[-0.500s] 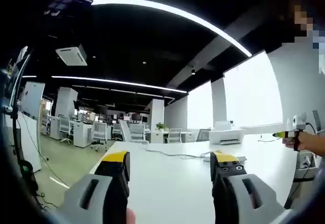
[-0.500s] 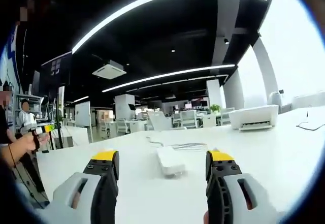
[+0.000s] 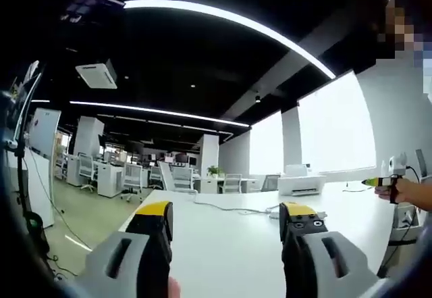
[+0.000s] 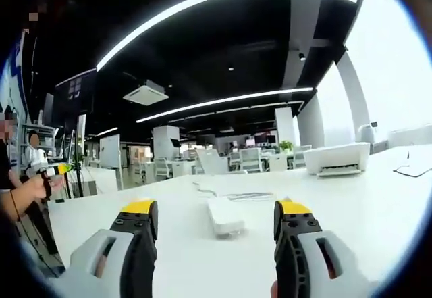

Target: Pick up the power strip scattered on the table, fix it on the side mounting bracket of the table, and press the switch

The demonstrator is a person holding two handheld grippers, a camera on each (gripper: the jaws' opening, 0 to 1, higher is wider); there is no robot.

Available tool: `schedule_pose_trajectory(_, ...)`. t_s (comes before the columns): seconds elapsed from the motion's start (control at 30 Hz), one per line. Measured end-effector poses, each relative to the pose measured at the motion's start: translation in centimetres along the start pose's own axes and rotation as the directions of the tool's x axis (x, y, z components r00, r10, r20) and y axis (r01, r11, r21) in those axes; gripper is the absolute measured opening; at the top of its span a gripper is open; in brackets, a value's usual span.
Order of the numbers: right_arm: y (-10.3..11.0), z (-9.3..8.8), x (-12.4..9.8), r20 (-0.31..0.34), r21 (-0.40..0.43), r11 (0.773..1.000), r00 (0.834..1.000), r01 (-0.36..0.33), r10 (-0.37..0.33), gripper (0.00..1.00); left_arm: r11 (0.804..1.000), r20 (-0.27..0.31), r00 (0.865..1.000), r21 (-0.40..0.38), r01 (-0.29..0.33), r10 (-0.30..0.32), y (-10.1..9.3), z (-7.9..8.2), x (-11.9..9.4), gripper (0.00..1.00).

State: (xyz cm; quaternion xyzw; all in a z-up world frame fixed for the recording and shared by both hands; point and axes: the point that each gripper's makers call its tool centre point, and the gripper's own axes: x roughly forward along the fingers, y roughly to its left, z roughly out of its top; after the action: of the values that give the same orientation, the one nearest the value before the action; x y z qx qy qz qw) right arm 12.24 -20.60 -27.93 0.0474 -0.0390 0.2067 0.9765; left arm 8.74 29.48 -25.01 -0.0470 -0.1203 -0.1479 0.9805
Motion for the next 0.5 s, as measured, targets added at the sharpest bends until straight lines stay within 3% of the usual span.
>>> schedule_pose_trajectory(0.5, -0.43, 0.2, -0.25, -0.007, -0.016, 1.0, 1.0, 0.007, -0.007, 0.67, 1.0, 0.009, 1.0, -0.01, 0.0, 0.0, -0.09, 0.37, -0.12, 0.68)
